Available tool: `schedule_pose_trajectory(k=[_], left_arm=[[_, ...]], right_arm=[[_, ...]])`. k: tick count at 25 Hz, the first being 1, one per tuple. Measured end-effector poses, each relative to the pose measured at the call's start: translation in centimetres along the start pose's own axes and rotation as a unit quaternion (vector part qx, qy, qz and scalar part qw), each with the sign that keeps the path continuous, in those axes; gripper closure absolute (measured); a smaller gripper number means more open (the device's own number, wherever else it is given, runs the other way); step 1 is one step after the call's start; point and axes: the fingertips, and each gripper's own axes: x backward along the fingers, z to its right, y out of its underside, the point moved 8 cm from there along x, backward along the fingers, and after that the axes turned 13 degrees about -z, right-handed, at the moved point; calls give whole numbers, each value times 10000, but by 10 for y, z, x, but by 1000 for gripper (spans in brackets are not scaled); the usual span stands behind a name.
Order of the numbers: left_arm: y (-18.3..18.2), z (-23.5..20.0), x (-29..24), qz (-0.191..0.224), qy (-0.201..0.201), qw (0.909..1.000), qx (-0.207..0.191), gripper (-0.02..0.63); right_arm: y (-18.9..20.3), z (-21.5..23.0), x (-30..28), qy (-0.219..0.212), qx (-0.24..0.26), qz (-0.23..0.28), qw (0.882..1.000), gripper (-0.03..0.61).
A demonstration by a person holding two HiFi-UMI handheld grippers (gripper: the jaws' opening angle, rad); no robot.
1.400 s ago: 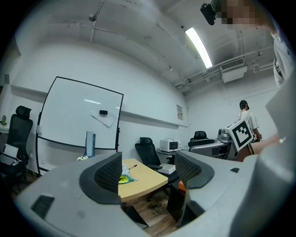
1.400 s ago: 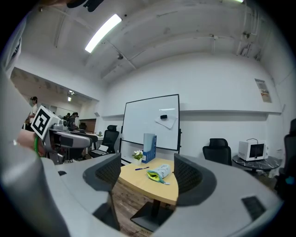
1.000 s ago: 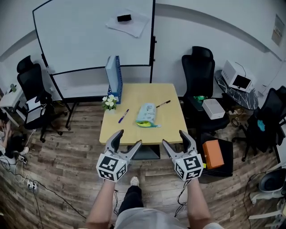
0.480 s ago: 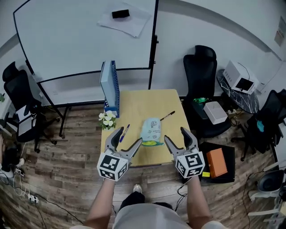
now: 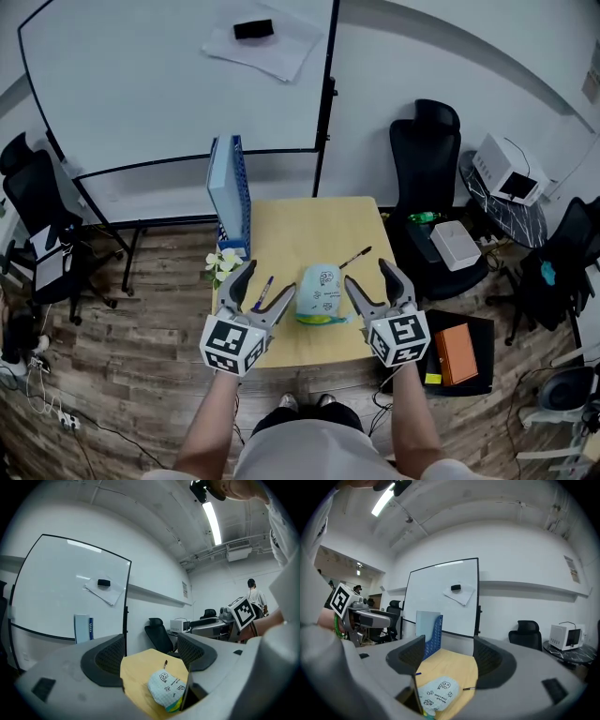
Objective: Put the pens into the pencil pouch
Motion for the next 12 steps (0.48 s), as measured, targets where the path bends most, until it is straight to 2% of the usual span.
schedule_pose_trajectory(k=[12], left_arm=[[-17,-6,-20,42,-468,9989,52,282]], right_arm=[[-12,31,-26,-340,63,196,9992,258]])
